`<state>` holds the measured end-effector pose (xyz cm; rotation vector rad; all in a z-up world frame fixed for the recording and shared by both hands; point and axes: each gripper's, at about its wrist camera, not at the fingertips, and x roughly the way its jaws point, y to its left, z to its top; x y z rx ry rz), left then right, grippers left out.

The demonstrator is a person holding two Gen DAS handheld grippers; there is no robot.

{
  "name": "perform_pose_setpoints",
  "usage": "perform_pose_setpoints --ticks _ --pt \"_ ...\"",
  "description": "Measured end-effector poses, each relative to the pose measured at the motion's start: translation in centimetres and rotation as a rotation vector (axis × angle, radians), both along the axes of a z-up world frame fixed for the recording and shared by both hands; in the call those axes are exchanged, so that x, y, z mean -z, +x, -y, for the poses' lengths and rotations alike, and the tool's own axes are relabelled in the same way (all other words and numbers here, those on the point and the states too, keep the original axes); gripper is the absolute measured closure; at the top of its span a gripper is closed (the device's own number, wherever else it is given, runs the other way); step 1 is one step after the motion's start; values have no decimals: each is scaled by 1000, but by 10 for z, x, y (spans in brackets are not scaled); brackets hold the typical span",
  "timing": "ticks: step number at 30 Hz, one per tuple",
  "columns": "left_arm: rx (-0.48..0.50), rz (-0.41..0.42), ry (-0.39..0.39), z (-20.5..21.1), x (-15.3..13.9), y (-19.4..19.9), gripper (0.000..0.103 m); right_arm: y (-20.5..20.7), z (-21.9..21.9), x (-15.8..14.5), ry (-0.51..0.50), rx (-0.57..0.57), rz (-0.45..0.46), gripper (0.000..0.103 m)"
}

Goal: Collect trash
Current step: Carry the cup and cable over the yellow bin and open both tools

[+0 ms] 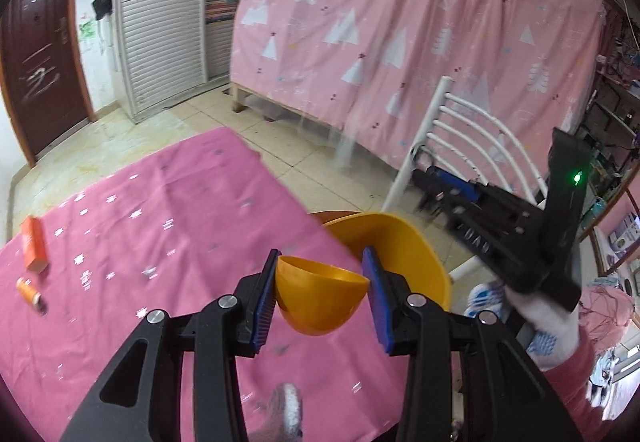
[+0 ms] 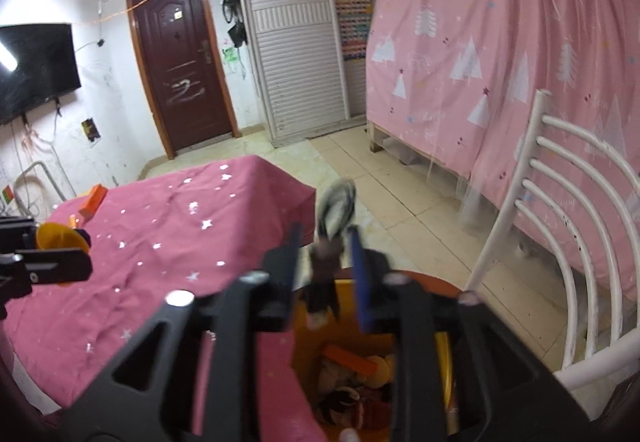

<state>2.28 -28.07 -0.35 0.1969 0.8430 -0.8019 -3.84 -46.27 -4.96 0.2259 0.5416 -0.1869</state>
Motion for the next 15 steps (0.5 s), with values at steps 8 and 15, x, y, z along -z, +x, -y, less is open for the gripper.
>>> perform_pose_setpoints --ticks 8,15 --pt "51 -39 19 59 13 0 70 -21 39 -3 103 86 73 40" --pt "98 -72 16 104 24 -1 69 -46 76 -7 226 182 180 32"
